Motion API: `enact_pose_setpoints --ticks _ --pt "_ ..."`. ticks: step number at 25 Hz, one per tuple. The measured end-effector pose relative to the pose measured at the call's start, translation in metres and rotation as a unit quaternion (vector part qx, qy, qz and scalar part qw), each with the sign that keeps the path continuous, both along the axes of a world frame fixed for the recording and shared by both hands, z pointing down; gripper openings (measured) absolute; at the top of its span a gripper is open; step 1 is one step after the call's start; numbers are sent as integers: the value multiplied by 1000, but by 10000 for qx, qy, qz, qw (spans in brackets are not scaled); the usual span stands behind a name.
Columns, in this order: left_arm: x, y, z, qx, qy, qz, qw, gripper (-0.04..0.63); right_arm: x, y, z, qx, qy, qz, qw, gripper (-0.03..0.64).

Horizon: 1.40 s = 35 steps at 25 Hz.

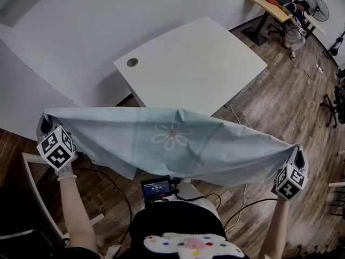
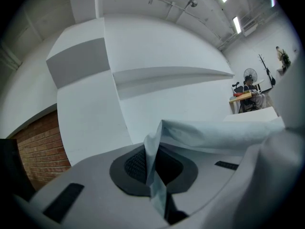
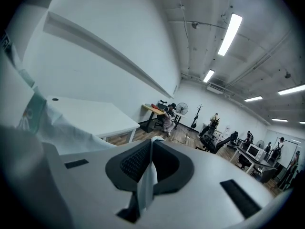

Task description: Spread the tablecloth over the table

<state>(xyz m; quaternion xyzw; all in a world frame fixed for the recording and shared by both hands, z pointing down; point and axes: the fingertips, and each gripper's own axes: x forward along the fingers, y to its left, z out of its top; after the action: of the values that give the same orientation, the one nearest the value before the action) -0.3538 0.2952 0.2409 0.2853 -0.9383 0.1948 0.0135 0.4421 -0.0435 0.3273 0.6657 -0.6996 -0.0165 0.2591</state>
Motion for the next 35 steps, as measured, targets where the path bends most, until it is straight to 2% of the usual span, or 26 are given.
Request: enact_pose_setpoints --ticks 2,6,14,18,21,24,29,35 --pt "-6 -8 -9 45 -37 24 10000 15 7 -11 -3 42 -70 -24 10000 34" --pt "-17 -23 -24 -132 -206 113 9996 15 14 -30 -5 88 -47 -158 9998 34" --pt "-42 -53 -62 196 -289 115 9993 15 6 -61 -19 259 -299 -340 9986 35" --pt "-60 -76 -75 402 -268 270 9985 15 -5 -76 -28 328 -508 -333 9976 34" --pt "-78 -88 -69 388 -200 313 9986 15 -14 -81 -31 358 -549 -293 9974 34" --pt "-103 -106 -55 433 19 298 9986 15 -28 -89 -31 292 -468 -265 9981 35" --pt "-162 -168 -25 230 261 456 9984 16 -66 -117 -18 19 -227 -88 9997 35" --pt "-180 -210 -4 -27 413 625 9972 16 -72 -120 2 -358 -23 26 9994 35"
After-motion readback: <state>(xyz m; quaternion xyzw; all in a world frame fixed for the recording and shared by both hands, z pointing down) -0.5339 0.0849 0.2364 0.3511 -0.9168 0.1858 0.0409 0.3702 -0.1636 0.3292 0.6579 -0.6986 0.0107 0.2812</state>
